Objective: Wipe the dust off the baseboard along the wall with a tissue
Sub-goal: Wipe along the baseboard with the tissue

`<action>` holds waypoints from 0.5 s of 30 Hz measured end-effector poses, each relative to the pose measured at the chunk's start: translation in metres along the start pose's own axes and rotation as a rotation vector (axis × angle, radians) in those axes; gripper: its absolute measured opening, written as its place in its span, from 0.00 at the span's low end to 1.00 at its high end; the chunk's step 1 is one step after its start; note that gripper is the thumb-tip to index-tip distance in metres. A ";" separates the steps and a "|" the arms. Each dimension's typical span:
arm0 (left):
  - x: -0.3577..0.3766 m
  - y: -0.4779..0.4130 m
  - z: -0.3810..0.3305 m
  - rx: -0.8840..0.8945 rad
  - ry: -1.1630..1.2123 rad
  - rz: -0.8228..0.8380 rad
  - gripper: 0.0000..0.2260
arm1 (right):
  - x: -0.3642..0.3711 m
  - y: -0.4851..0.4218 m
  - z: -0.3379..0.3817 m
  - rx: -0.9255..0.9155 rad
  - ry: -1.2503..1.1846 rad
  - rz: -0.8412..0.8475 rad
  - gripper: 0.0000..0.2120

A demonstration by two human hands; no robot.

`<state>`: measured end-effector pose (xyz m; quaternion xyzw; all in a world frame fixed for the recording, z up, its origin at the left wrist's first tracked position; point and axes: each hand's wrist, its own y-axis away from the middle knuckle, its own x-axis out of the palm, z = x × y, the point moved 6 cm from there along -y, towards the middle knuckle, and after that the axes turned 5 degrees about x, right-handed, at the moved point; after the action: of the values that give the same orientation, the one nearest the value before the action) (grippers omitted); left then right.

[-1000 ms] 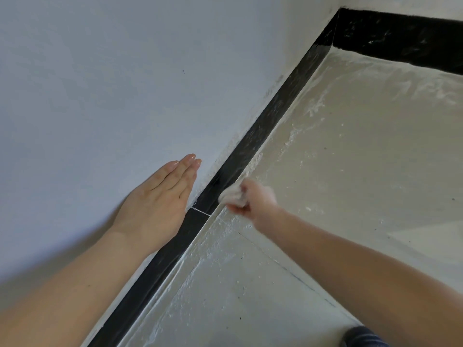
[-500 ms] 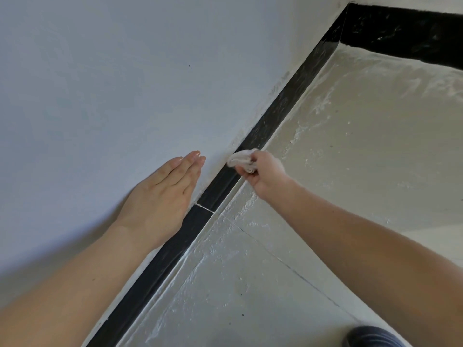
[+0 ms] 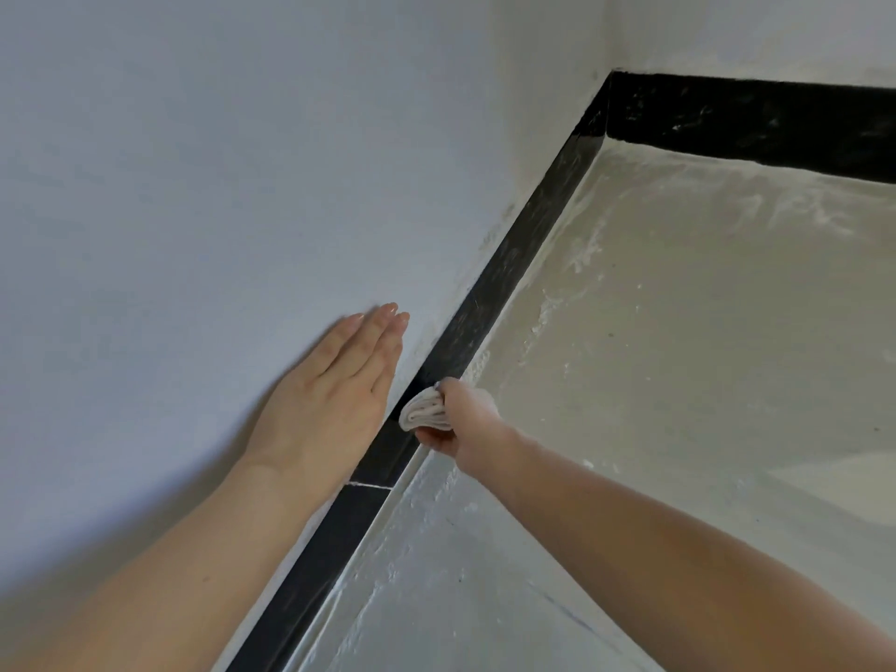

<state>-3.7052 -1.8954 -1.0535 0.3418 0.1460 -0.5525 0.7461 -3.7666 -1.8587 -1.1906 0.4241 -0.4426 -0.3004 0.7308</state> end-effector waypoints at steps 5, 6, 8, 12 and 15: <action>0.005 -0.025 0.005 -0.040 0.019 -0.118 0.34 | -0.024 -0.004 0.093 -0.336 0.508 -0.352 0.08; 0.005 -0.029 0.007 -0.036 0.014 -0.124 0.35 | -0.026 -0.010 0.108 -0.367 0.393 -0.307 0.10; 0.004 -0.035 0.012 -0.038 0.020 -0.075 0.36 | -0.033 -0.013 0.127 -0.361 0.027 -0.096 0.06; -0.001 -0.043 0.014 0.028 -0.080 0.132 0.29 | -0.062 -0.010 0.141 -0.514 -0.122 -0.192 0.01; 0.007 -0.043 0.010 0.049 -0.120 0.142 0.27 | -0.054 -0.023 0.084 -0.332 0.084 -0.135 0.10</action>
<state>-3.7442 -1.9141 -1.0655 0.3357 0.0631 -0.5211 0.7822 -3.8671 -1.8553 -1.2113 0.3386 -0.3265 -0.3996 0.7869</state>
